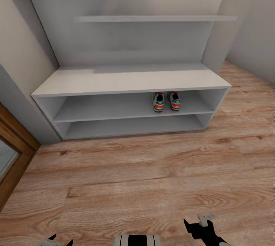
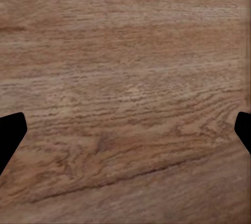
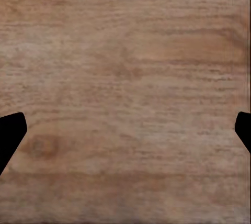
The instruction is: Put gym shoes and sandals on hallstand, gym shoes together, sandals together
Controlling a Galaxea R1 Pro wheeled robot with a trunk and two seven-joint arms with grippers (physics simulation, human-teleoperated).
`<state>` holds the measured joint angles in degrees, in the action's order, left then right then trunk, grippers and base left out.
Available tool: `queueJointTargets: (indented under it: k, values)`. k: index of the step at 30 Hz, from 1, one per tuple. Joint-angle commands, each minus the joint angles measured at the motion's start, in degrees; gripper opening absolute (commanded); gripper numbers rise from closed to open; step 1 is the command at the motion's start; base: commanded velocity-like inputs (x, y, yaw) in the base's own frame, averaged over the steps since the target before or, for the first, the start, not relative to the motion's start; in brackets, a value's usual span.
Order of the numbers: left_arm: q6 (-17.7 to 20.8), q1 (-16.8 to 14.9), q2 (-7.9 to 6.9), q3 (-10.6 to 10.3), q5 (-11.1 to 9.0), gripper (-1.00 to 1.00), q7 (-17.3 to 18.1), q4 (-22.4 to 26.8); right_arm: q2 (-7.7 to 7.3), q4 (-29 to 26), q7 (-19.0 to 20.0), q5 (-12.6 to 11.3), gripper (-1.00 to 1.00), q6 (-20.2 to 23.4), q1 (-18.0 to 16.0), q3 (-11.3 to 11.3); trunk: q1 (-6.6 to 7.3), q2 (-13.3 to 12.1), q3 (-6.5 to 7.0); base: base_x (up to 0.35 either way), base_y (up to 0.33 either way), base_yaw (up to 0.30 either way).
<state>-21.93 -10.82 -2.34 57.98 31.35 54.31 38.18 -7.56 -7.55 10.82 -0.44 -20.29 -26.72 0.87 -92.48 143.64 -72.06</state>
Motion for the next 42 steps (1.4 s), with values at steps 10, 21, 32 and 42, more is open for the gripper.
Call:
queueJointTargets:
  k: [10,21,32,42]
  values:
    - [-0.3,-0.1,0.05,0.4,0.5,1.0,0.3,0.0,-0.14,0.0,0.2,-0.1,1.0,-0.2,0.1,-0.1,0.01,0.0,0.3,0.0,0.0,-0.239]
    - [-0.3,-0.1,0.0,0.4,0.5,1.0,0.3,-0.1,-0.25,0.0,0.2,-0.1,1.0,-0.4,0.3,-0.1,0.01,0.0,0.67,0.0,0.0,-0.246]
    - [-0.3,-0.1,-0.03,0.4,0.5,1.0,0.3,-0.1,-0.26,0.1,0.2,-0.1,1.0,-1.2,0.4,-0.1,0.01,0.0,1.05,0.0,0.0,-0.247]
    - [-0.3,-0.1,-0.03,0.9,0.3,1.0,0.3,-0.1,-0.26,0.1,0.2,-0.1,1.0,-1.3,0.4,-0.1,0.14,-0.1,2.5,0.0,0.0,-0.248]
